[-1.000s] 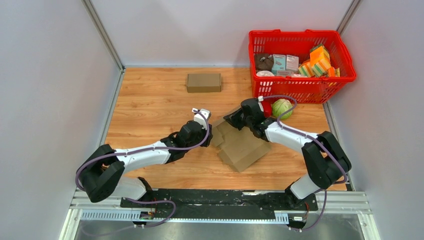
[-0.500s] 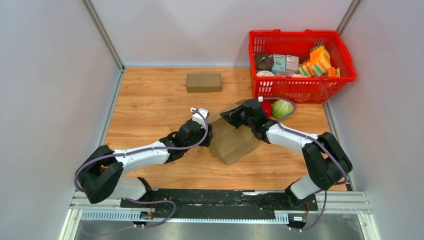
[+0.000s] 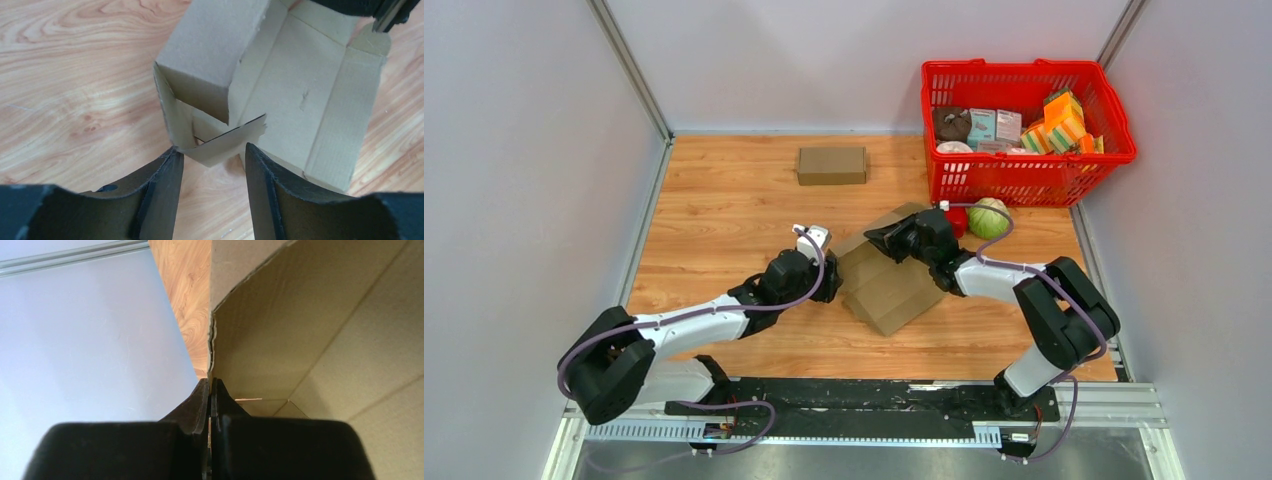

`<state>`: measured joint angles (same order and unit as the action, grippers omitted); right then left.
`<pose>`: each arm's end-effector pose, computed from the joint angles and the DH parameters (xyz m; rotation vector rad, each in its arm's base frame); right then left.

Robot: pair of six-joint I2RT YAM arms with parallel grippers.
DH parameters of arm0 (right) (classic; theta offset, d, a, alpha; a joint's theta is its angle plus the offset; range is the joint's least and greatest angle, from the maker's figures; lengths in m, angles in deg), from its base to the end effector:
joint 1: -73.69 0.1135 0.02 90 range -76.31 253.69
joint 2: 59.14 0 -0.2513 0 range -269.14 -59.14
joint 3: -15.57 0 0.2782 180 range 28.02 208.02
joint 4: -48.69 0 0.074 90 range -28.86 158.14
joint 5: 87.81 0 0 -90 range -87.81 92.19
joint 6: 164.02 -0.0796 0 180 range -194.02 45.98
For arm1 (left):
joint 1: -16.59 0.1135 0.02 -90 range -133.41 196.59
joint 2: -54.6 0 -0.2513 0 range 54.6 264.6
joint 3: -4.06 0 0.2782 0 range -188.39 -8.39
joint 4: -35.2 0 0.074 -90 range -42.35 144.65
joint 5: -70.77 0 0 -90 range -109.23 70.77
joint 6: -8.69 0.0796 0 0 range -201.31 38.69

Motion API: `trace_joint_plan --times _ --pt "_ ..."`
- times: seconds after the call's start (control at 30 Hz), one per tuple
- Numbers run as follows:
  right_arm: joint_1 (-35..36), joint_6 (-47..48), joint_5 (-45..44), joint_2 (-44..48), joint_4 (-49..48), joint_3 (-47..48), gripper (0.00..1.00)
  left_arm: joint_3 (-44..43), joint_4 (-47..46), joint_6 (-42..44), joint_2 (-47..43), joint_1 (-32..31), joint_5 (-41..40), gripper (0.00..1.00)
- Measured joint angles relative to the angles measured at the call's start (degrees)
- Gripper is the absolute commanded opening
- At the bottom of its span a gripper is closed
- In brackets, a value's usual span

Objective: Fold the paper box

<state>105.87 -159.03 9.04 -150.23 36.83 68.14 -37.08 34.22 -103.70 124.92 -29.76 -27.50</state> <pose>0.3159 0.2100 0.1228 0.9627 2.1320 1.3037 0.2243 -0.2185 0.1423 0.3485 2.0818 -0.5867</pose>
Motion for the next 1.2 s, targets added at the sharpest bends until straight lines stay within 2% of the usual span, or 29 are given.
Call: trace_joint_plan --times 0.1,0.33,0.43,0.83,0.97,1.2 --pt "0.0 0.2 0.5 -0.2 -0.1 0.7 0.00 1.0 0.1 -0.1 -1.0 0.0 1.4 0.58" --pt "-0.3 -1.5 1.2 -1.8 0.4 4.8 0.00 1.3 1.0 -0.9 -4.6 0.0 -0.3 0.51" --pt "-0.3 -2.8 1.6 -2.9 -0.2 5.3 0.00 1.3 1.5 -1.2 -4.6 0.0 -1.5 0.57" --pt "-0.5 -4.2 2.3 -4.4 -0.2 5.3 0.00 3.1 3.2 -1.2 -7.5 4.1 -3.2 0.59" --pt "-0.5 -4.1 2.3 -4.4 -0.4 5.3 0.00 3.2 2.3 -0.4 -6.1 4.6 -1.8 0.58" --pt "-0.5 -3.7 2.0 -4.4 -1.7 4.4 0.00 1.9 0.1 1.5 1.2 4.6 0.5 0.50"
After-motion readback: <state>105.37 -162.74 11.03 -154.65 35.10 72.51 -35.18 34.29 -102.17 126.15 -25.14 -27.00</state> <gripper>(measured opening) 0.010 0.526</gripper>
